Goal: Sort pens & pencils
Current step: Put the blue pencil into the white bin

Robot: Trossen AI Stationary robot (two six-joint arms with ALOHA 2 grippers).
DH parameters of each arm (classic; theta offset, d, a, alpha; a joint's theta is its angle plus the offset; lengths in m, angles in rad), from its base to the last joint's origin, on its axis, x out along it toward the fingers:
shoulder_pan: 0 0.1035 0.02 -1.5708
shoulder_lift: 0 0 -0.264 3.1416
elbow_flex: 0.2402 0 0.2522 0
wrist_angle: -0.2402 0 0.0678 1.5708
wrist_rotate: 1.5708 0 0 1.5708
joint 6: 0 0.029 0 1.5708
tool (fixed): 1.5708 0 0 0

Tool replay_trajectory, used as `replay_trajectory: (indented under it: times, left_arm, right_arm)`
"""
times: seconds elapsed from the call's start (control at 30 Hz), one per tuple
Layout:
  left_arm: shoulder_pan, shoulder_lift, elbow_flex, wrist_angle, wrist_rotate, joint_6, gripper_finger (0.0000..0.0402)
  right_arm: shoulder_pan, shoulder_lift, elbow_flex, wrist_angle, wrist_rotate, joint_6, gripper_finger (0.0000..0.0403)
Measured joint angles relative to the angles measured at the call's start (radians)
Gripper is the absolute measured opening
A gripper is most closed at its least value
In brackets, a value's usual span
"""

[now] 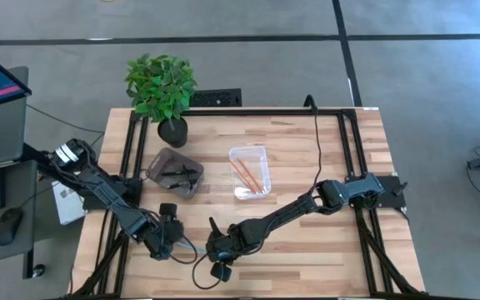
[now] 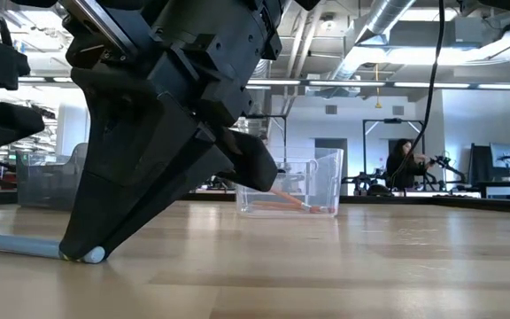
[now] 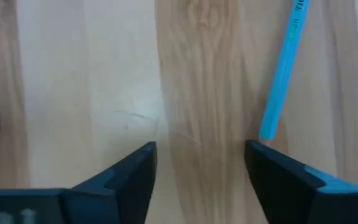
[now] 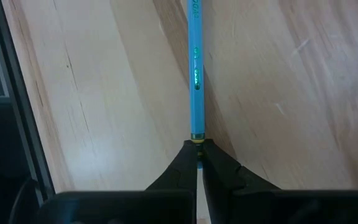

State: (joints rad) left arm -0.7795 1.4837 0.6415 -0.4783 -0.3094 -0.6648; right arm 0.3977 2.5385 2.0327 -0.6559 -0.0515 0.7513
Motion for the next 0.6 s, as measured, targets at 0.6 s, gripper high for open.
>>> replay_trajectory:
  times: [0.6]
  left_arm:
    - [0.001, -0.078, -0.001, 0.087, 0.072, 0.003, 0.0265]
  right_arm:
    - [0.001, 0.001, 0.0, 0.002, -0.004, 0.0, 0.0031]
